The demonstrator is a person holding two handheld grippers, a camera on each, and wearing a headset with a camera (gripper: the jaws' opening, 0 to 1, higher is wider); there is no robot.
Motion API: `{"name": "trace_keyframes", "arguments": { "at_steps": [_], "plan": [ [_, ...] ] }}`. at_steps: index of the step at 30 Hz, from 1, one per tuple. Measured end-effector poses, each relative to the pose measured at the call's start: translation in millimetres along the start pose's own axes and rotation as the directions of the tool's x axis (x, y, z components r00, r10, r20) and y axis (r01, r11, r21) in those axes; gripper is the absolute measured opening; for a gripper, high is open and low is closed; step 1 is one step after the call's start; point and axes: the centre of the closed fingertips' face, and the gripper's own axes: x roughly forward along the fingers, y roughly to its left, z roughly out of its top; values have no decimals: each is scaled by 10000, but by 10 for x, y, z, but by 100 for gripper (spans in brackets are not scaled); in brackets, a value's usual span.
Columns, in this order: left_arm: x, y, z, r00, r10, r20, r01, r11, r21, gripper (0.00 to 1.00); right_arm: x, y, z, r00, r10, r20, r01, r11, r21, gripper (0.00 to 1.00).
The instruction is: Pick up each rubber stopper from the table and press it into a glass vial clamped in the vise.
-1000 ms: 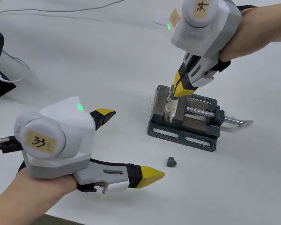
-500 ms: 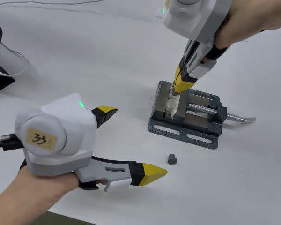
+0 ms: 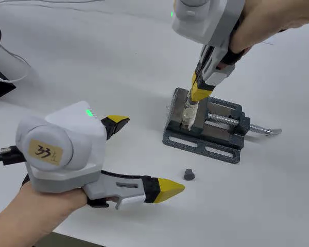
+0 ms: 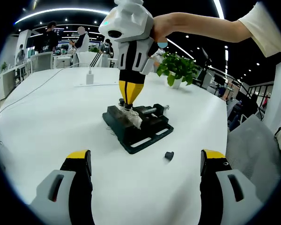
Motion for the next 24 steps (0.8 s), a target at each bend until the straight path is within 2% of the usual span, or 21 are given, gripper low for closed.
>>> {"name": "trace_keyframes", "arguments": {
  "at_steps": [1,3,4,8,9,10,16,19,20,24],
  "plan": [
    [0,5,11,10000,33,29,-33,10000,5,97,-7,38,-6,10000,-48,-19,48,10000,-3,0],
    [-2,5,36,10000,37,73,-37,10000,44,97,-16,80,-14,9998,-191,-26,190,9986,-497,0],
    [-4,5,47,10000,29,86,-29,10000,51,97,-19,95,-25,9998,-178,39,179,9996,-210,0],
    [-32,3,109,9998,39,199,-43,9998,174,97,-20,94,3,9988,-346,346,347,9994,-29,0],
    [-36,-2,121,9998,21,172,-25,9997,232,97,-24,112,-8,9985,-400,386,391,9990,238,0],
    [-42,-4,133,9998,20,174,-25,9996,284,97,-23,120,-4,9982,-486,346,490,9987,-104,0],
    [-93,-1,238,9994,72,353,-88,9989,461,97,-48,207,-8,9986,-398,350,391,9991,190,0],
    [-138,-4,279,9991,101,415,-125,9983,564,97,-50,233,-19,9973,-647,351,640,9977,205,0],
    [-147,-2,282,9991,99,416,-123,9982,586,97,-53,238,-21,9967,-743,327,743,9972,4,0],
    [-161,-9,284,9994,96,323,-120,9969,772,97,-63,221,-26,9951,-909,385,908,9959,51,0]
  ]
}}
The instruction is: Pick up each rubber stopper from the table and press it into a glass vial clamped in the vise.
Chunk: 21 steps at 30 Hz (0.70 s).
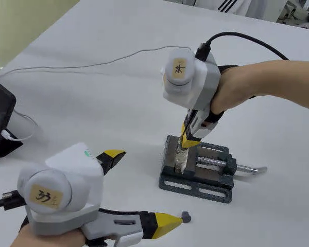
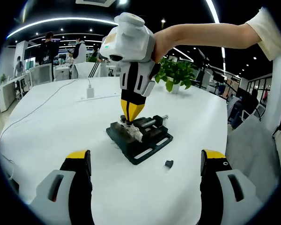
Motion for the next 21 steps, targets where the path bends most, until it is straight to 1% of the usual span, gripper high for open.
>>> {"name": "trace_keyframes", "arguments": {
  "at_steps": [2,3,6,9,10,13,17,18,19,20,21],
  "plan": [
    [-15,-10,28,10000,22,25,-22,9999,118,97,0,-13,10,9998,-148,111,147,9998,115,0],
    [-19,-14,41,10000,4,43,-4,9999,132,97,-4,2,8,9994,-246,234,250,9996,-146,0],
    [-22,-10,52,10000,28,37,-29,9997,250,97,-12,24,-2,9982,-440,401,441,9990,-22,0],
    [-40,-25,75,9999,44,99,-47,9995,303,97,-16,39,-1,9966,-652,495,656,9978,-74,0],
    [-43,-29,73,9999,50,97,-53,9995,319,97,-17,43,0,9963,-700,498,711,9973,-193,0],
    [-56,-50,57,9999,68,76,-70,9995,307,97,-1,-42,5,9960,-739,508,756,9966,-317,0],
    [-69,-70,44,10000,76,62,-78,9995,307,97,-3,-49,-1,9957,-733,567,747,9970,-215,0],
    [-72,-70,42,9999,84,57,-86,9995,300,97,-7,-53,-2,9954,-726,620,721,9973,95,0],
    [-75,-68,42,9999,94,60,-96,9995,291,97,-5,-66,-6,9953,-727,648,722,9973,97,0],
    [-79,-65,43,9999,110,67,-112,9995,288,97,-10,-64,-17,9953,-712,662,711,9975,43,1],
    [-84,-62,46,9999,124,82,-127,9995,282,97,-23,-49,-33,9952,-679,704,678,9977,46,4]
  ]
}}
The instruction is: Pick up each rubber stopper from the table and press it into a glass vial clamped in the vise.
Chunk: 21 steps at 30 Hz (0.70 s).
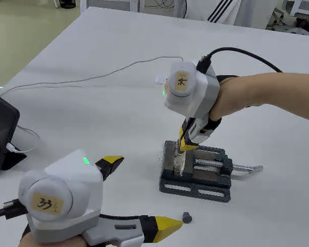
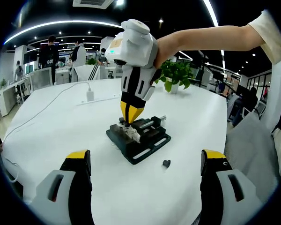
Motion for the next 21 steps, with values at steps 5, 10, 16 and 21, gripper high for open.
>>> {"name": "trace_keyframes", "arguments": {
  "at_steps": [5,10,16,21],
  "plan": [
    [-7,14,-7,10000,24,-18,-24,10000,-8,97,-112,61,58,9936,143,1121,-216,9977,643,12],
    [-3,14,-8,10000,-7,-35,7,10000,34,97,-205,182,30,9853,49,1707,-175,9972,726,24],
    [6,4,-8,10000,-69,-71,70,9999,100,97,-243,344,32,9713,-302,2360,164,9981,601,32],
    [5,-8,-6,9998,-143,-121,145,9997,176,97,-255,480,1,9589,-534,2785,333,9965,766,31]
  ]
}}
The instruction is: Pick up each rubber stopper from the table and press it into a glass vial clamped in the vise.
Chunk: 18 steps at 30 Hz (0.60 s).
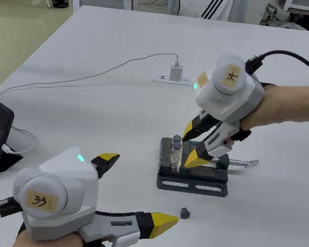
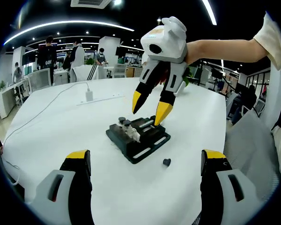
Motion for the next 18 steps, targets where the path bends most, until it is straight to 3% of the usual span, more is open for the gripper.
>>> {"name": "trace_keyframes", "arguments": {
  "at_steps": [8,13,18],
  "plan": [
    [-9,-19,8,10000,-90,-27,90,9997,221,97,-2,229,-88,9980,-289,560,264,9986,447,29],
    [-40,-10,13,10000,-98,-15,98,9995,285,97,64,349,-165,9952,-460,868,371,9942,1012,28],
    [-68,-3,-15,9999,-86,-82,89,9994,340,97,167,494,-194,9889,-735,1288,597,9924,1076,24]
  ]
}}
